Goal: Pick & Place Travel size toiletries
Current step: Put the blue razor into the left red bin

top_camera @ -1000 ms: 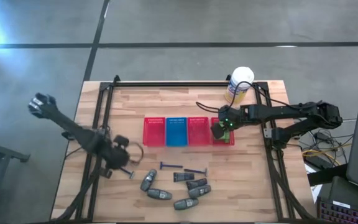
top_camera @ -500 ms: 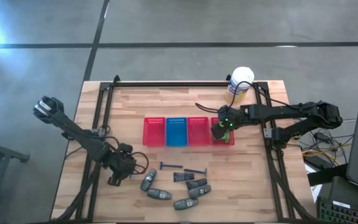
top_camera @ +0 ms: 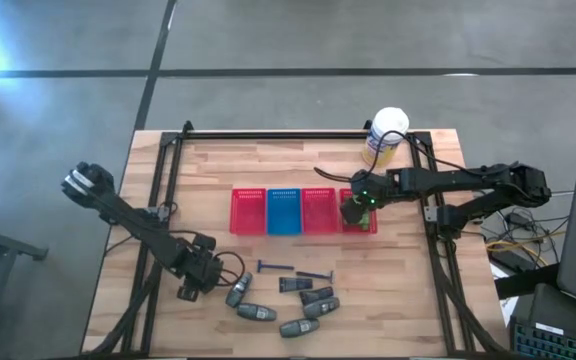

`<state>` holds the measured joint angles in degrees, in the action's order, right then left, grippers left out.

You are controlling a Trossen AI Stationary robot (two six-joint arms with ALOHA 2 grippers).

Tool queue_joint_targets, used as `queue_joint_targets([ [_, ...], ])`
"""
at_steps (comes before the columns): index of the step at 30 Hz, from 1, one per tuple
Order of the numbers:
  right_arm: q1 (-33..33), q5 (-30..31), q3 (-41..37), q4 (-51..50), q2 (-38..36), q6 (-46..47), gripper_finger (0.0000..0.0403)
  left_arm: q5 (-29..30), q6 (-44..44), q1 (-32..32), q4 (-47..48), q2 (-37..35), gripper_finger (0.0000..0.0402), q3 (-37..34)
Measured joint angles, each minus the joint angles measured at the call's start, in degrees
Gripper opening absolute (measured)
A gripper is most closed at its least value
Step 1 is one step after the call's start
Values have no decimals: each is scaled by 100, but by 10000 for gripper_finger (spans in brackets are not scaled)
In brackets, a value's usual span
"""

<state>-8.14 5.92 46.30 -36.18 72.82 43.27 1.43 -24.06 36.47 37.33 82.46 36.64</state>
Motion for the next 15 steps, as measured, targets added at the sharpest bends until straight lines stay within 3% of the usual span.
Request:
queue_joint_targets([
  [11,2,-38,39,7,-120,-313,220,90,-418,2,-92,-49,28,129],
  [15,2,-36,37,15,-79,-338,226,173,-869,-2,-141,-177,24,171],
])
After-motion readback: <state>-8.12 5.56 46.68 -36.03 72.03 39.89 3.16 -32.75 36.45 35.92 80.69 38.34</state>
